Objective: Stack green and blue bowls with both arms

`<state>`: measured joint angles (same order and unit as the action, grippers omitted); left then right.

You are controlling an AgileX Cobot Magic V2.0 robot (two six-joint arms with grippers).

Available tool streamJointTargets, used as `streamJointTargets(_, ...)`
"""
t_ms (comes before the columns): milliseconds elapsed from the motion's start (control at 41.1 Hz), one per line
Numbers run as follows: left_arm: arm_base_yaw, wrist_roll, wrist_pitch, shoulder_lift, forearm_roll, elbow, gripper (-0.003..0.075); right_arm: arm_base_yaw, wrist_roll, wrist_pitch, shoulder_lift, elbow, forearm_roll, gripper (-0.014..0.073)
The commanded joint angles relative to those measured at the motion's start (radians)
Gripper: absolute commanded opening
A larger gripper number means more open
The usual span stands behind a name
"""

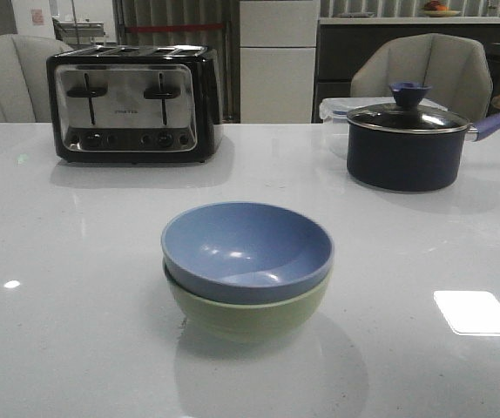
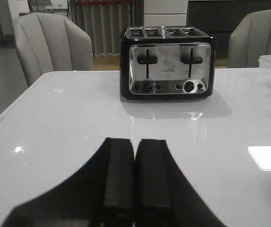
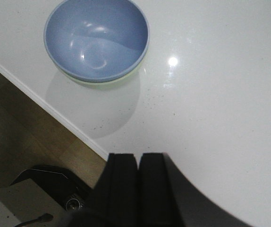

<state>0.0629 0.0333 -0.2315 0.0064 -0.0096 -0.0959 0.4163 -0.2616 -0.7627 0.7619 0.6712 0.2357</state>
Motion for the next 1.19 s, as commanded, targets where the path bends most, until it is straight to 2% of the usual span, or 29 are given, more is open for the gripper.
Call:
streamJointTargets(0, -0.005, -0.01, 0.181, -0.007, -0.011, 0.028, 0.0093, -0.005, -0.002, 0.055, -0.007, 0.026, 0.004, 0.0023)
streamJointTargets(170, 0.0, -0.01, 0.315, -0.032, -0.011, 0.107, 0.0093, -0.005, -0.002, 0.055, -0.007, 0.026, 0.004, 0.0023)
streamJointTargets(1169, 0.025, -0.01, 0.293, -0.03, -0.011, 0.105, 0.0093, -0.005, -0.002, 0.056, -0.007, 0.026, 0.004, 0.0023)
